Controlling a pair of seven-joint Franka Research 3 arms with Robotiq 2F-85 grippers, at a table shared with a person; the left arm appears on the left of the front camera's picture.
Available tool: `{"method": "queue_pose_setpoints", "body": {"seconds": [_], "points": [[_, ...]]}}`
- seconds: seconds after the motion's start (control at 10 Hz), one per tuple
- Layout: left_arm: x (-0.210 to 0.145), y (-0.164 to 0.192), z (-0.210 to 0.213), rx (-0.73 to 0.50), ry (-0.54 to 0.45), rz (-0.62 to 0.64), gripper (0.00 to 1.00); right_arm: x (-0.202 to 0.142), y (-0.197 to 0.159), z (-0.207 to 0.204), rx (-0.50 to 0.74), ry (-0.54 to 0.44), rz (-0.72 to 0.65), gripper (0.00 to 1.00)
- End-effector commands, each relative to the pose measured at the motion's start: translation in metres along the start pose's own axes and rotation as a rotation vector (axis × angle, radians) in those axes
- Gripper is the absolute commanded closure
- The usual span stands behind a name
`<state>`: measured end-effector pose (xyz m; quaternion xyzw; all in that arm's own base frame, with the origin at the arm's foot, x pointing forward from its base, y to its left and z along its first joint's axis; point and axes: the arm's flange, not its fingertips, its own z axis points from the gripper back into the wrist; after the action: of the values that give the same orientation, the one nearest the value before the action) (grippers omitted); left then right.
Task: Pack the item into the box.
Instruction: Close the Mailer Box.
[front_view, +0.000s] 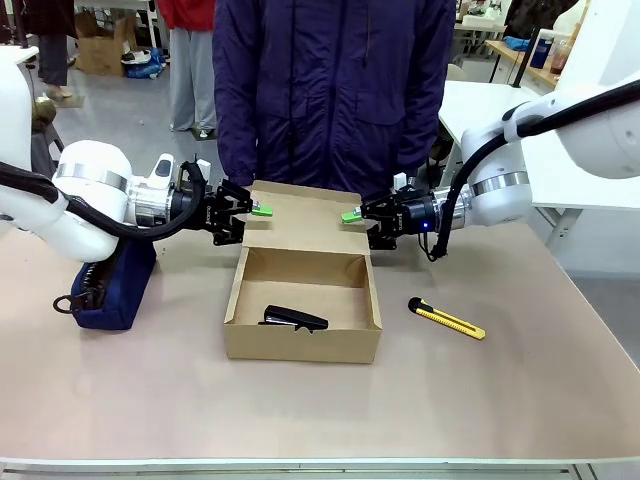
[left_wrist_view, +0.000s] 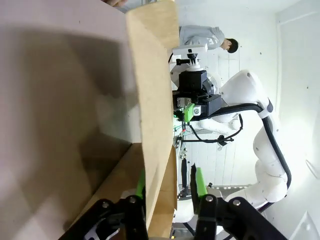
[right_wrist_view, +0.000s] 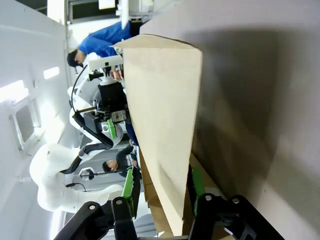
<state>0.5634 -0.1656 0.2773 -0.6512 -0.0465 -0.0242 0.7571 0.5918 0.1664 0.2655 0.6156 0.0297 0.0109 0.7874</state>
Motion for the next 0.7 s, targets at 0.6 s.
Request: {"method": "queue_pose_setpoints", "body": {"seconds": [0.6], "points": [[-0.021,-0.045,0.002,-0.030,-0.114,-0.309,0.57,-0.030,0.045,0.013,-0.088,-0.113,0.395,0.47]]}}
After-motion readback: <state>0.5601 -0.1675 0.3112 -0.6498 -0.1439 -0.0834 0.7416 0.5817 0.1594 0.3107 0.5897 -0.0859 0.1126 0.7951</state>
